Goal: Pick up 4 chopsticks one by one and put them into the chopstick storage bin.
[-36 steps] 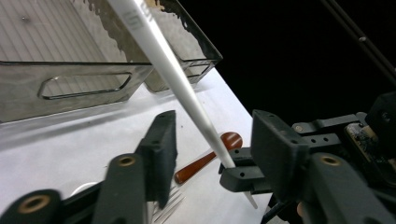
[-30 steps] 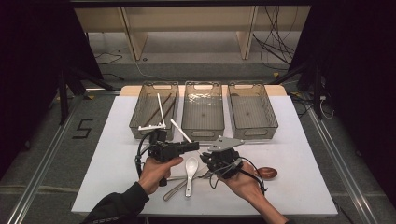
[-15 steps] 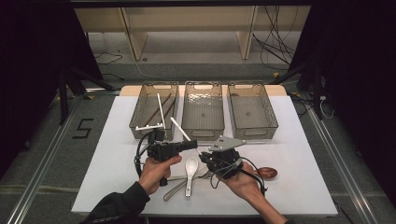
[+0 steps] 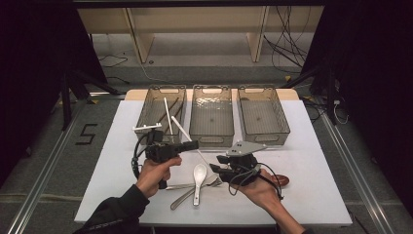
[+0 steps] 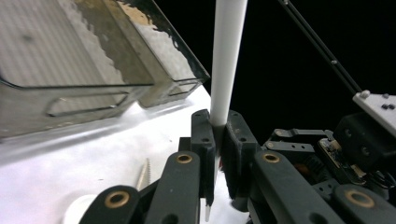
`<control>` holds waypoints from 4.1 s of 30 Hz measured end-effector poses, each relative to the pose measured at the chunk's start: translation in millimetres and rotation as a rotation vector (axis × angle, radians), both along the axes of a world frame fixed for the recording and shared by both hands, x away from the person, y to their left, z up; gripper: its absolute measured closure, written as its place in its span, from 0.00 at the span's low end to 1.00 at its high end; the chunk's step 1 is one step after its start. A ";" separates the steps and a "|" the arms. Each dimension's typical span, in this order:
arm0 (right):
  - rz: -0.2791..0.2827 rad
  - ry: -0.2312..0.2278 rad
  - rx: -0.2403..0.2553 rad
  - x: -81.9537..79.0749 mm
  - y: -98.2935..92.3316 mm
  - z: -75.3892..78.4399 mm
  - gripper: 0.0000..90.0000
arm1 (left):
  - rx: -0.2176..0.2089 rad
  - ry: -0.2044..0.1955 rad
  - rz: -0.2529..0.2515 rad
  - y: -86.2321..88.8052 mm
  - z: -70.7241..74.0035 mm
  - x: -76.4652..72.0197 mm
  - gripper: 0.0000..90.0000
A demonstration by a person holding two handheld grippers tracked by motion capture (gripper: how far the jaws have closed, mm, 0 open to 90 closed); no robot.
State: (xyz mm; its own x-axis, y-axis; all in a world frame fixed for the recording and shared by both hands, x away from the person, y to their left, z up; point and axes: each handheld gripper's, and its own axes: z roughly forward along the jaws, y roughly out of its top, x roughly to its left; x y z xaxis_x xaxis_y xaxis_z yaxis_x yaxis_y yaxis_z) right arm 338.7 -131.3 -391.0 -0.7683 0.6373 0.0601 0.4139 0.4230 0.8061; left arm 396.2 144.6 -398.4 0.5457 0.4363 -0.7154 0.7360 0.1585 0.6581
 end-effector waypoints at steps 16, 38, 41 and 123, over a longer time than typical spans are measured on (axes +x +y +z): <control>-0.030 0.118 -0.064 8.6 -34.3 -7.7 0.39 | 0.085 -0.045 0.098 54.9 28.8 27.5 0.93; -0.050 0.136 -0.062 4.5 -44.7 -10.3 0.35 | 0.190 -0.053 0.259 106.1 70.3 85.7 0.93; -0.051 0.137 -0.061 4.7 -43.9 -10.8 0.35 | 0.206 -0.047 0.271 107.4 72.3 93.1 0.93; -0.041 0.133 -0.063 5.8 -45.4 -9.9 0.34 | 0.428 -0.020 0.129 65.2 40.7 101.8 0.37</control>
